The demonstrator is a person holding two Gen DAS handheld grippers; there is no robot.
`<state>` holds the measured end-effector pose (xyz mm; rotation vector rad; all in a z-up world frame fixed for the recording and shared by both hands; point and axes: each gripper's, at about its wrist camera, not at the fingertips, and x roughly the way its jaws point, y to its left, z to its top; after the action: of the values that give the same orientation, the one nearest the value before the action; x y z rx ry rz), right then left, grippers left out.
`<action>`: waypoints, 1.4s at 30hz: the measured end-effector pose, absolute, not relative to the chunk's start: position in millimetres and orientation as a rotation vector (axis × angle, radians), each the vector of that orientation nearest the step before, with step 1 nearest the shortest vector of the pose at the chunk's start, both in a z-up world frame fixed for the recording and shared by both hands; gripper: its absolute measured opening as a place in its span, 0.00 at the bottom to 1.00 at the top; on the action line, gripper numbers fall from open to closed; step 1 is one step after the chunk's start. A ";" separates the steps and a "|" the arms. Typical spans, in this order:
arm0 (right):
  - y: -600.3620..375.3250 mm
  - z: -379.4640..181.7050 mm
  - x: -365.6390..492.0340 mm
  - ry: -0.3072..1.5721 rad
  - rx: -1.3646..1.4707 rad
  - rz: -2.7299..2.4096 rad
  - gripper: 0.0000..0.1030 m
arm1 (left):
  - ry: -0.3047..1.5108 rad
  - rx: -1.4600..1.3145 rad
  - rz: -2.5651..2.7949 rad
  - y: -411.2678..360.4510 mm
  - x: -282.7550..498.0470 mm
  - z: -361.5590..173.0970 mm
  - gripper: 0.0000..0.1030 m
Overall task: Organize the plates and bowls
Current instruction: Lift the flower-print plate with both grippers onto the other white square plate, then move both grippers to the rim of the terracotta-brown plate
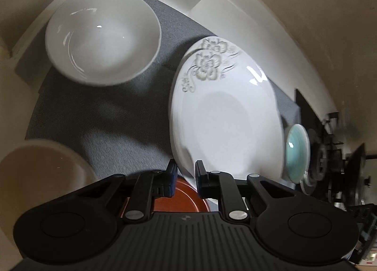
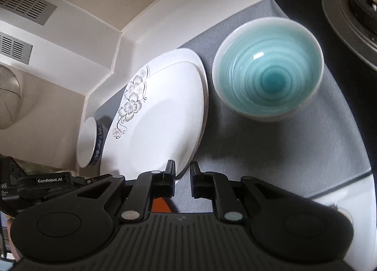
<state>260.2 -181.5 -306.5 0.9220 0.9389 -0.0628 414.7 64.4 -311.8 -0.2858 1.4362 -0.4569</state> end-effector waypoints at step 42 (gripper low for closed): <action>-129.8 -319.6 227.6 1.067 0.466 0.143 0.05 | 1.349 0.047 -0.414 64.2 318.6 -295.1 0.53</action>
<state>227.6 -129.8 -319.6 0.4659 1.0672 0.1431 318.6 64.2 -295.1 0.0475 1.3492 -0.4145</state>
